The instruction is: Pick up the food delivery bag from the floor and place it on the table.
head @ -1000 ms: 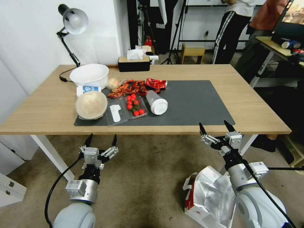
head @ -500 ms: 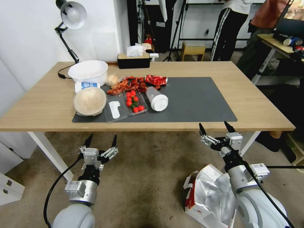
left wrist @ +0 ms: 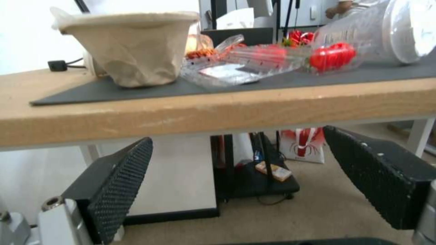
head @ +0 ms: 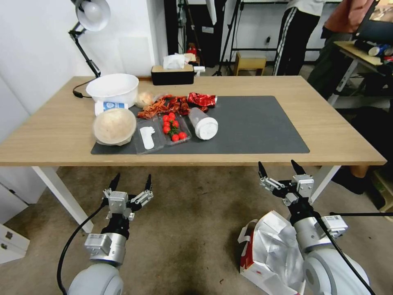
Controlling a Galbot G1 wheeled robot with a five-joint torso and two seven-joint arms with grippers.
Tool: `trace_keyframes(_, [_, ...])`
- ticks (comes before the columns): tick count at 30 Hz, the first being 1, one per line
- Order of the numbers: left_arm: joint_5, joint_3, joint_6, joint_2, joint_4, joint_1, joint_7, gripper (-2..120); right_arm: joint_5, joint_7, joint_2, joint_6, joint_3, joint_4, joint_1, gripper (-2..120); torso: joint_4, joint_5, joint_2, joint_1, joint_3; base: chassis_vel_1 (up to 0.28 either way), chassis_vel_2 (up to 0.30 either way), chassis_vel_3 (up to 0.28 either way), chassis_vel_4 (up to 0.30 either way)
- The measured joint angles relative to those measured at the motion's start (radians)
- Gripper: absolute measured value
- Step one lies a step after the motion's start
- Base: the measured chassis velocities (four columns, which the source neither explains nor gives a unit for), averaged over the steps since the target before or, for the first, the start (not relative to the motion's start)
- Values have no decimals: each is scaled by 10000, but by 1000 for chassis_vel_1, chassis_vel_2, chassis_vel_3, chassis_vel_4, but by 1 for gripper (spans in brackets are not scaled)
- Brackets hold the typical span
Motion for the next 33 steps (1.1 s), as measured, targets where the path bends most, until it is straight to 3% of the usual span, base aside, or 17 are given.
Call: trace_keyframes(33, [-20,-14,-58,-34,57,52,205,95,2,21,148,88,21,-100,-54,100,0,0,-1433,-584,-846,0,0,0,0])
